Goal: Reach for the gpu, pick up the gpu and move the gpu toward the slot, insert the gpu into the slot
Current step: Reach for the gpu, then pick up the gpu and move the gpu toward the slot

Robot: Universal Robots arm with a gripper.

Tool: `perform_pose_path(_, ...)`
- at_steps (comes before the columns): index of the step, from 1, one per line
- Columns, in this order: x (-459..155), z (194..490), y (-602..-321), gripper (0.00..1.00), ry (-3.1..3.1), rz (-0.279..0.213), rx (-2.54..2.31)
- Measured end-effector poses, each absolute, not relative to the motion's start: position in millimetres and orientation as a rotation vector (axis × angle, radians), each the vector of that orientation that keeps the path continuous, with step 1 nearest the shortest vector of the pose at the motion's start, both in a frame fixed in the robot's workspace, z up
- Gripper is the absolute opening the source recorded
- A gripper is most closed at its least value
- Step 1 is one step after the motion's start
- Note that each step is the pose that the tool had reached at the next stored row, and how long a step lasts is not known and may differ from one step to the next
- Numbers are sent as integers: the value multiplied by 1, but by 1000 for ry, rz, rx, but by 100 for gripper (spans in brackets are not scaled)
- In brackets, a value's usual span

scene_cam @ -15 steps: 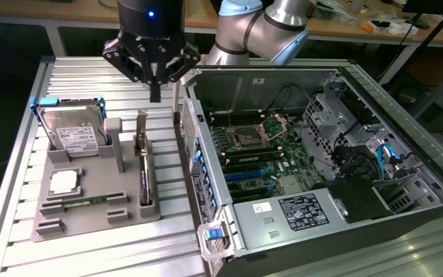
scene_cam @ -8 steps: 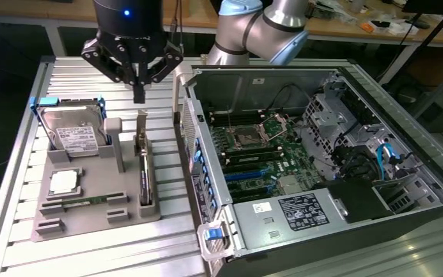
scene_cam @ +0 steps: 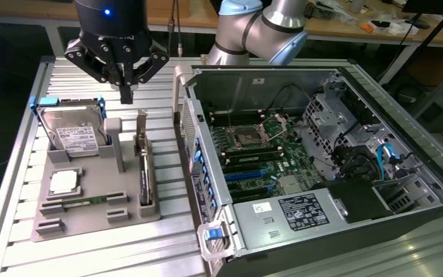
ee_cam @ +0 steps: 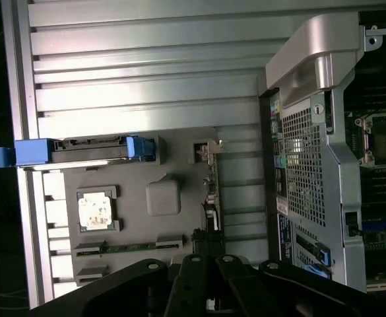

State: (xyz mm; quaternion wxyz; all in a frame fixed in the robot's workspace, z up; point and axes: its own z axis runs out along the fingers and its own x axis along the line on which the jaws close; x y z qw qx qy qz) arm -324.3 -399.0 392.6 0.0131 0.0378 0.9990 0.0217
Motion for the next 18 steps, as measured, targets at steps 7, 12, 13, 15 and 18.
perform_pose_path(7, -324, 393, -399, 11, 3112, 67, 118)
perform_pose_path(12, -324, 393, -399, 11, 3112, 67, 118)
perform_pose_path(13, -324, 393, -399, 17, 3112, 67, 118)
perform_pose_path(15, -324, 393, -399, 30, 3112, 67, 118)
perform_pose_path(18, -324, 392, -399, 36, 3115, 67, 104)
